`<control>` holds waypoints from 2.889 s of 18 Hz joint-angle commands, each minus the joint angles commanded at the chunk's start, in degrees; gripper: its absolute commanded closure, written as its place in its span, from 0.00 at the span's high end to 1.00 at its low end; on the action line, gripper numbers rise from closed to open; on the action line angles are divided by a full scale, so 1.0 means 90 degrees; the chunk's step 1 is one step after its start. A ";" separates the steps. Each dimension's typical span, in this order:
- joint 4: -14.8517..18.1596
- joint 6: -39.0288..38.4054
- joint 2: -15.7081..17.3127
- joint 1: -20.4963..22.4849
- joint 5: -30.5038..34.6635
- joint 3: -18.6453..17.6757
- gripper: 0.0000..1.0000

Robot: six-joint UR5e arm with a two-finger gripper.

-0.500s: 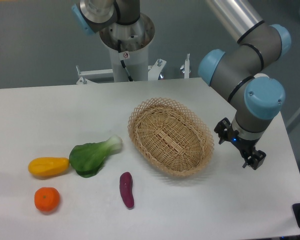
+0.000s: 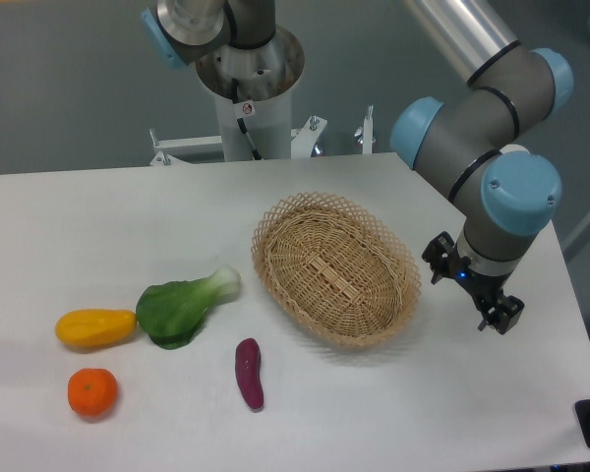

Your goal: Pick up the green vegetable from the table

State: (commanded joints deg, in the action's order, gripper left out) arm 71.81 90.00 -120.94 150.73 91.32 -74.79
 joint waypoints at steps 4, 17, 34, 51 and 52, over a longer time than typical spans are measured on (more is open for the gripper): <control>-0.0010 -0.0029 0.0019 -0.0010 -0.0020 -0.0068 1.00; -0.0029 -0.1824 0.0097 -0.0848 -0.0127 -0.0146 1.00; -0.1025 -0.3963 0.1172 -0.2587 -0.0664 -0.2509 1.00; -0.1064 -0.3965 0.1133 -0.3047 -0.0605 -0.3329 1.00; -0.1064 -0.3965 0.1133 -0.3076 -0.0605 -0.3330 1.00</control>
State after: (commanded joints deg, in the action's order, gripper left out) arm 62.23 54.32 -110.74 123.05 85.87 -104.77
